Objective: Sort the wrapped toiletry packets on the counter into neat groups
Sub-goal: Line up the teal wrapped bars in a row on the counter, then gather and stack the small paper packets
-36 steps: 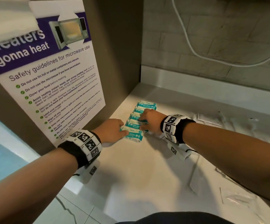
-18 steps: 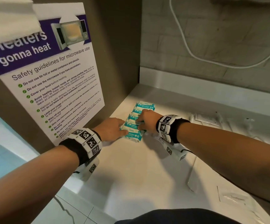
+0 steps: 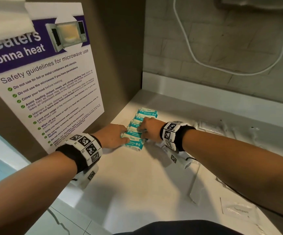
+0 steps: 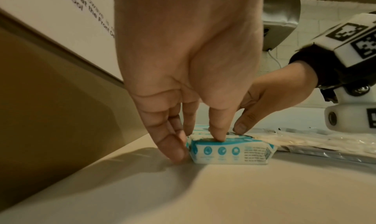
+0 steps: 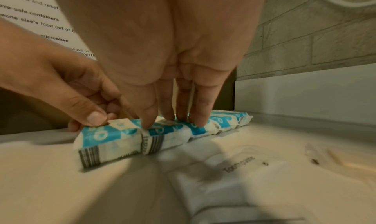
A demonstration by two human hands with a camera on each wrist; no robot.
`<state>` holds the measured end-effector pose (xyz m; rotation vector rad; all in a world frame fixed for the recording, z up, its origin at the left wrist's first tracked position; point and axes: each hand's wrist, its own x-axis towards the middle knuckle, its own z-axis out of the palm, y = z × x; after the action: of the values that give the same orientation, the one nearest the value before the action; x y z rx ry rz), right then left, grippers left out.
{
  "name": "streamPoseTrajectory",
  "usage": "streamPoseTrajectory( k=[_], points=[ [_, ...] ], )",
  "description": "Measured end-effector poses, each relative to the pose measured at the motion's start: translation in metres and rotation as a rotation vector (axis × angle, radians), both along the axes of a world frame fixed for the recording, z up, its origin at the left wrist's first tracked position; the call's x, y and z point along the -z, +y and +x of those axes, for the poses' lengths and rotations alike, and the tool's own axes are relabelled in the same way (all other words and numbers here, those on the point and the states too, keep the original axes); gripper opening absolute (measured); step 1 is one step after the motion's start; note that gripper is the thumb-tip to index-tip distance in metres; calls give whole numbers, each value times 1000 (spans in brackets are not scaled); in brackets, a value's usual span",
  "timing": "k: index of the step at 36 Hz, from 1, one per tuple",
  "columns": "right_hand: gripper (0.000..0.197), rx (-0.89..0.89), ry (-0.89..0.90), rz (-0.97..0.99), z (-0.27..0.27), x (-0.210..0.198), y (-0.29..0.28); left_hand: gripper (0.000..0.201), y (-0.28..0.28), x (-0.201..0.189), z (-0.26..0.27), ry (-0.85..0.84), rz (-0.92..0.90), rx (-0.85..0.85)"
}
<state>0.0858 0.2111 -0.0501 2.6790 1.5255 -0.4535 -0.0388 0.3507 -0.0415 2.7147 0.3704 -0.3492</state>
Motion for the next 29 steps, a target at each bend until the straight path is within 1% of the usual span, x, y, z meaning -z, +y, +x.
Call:
streamPoseTrajectory(
  k=[6,8,10,11,13,15,17,19,22,24,26,29],
  points=[
    [40,-6,55,35,-1,-6,-10,49,3,-1,5,66,5,-6],
    [40,13,99,83,0,-10,-17,54,2,-5,7,65,79,11],
    [41,58,108,147,3,-19,-30,57,-3,-12,11,-49,205,56],
    [40,95,93,179,7,-24,-38,58,-8,-16,14,-133,216,75],
    [38,182,76,244,21,-30,-56,57,-24,-26,21,-256,160,121],
    [38,291,71,278,36,-32,-78,52,-43,-31,31,-280,133,202],
    [38,379,54,229,50,-35,-103,47,-61,-33,41,-263,102,282],
    [39,424,23,152,61,-38,-129,45,-81,-32,49,-204,77,355],
    [39,509,2,44,77,-34,-160,46,-105,-26,57,-106,105,442],
    [40,576,18,8,88,-28,-175,51,-112,-16,63,-27,120,449],
    [46,637,39,-14,95,-21,-185,53,-117,-8,68,41,132,438],
    [52,677,50,-42,103,-12,-191,49,-125,-9,66,53,134,433]
  ],
)
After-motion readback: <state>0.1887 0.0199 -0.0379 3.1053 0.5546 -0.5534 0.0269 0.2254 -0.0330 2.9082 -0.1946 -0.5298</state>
